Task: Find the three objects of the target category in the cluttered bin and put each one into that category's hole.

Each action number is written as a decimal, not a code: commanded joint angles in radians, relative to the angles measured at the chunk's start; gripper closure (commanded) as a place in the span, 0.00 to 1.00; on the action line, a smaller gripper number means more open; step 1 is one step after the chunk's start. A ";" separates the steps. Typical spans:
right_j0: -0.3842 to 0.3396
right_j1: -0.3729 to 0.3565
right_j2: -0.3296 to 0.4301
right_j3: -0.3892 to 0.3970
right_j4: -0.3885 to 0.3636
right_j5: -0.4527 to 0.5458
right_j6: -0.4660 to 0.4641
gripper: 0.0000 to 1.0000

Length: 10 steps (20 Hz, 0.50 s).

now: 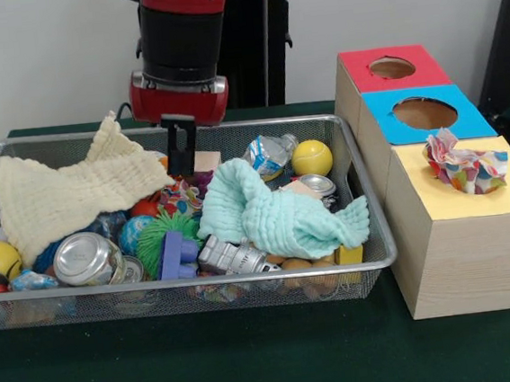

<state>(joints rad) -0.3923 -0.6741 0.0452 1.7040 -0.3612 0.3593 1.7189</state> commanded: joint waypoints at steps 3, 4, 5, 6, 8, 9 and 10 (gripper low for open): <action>-0.004 -0.057 0.029 0.079 -0.002 0.134 0.018 1.00; -0.004 -0.055 0.029 0.079 -0.002 0.133 0.020 1.00; -0.005 -0.048 0.032 0.078 -0.003 0.126 0.024 1.00; -0.007 -0.041 0.035 0.077 -0.003 0.120 0.027 1.00; -0.009 -0.003 0.037 0.068 -0.009 0.085 0.043 1.00; -0.008 0.011 0.036 0.065 -0.012 0.068 0.050 1.00; -0.002 0.013 0.029 0.061 -0.023 0.048 0.054 1.00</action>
<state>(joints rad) -0.3922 -0.7035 0.0446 1.7178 -0.3614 0.3675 1.7189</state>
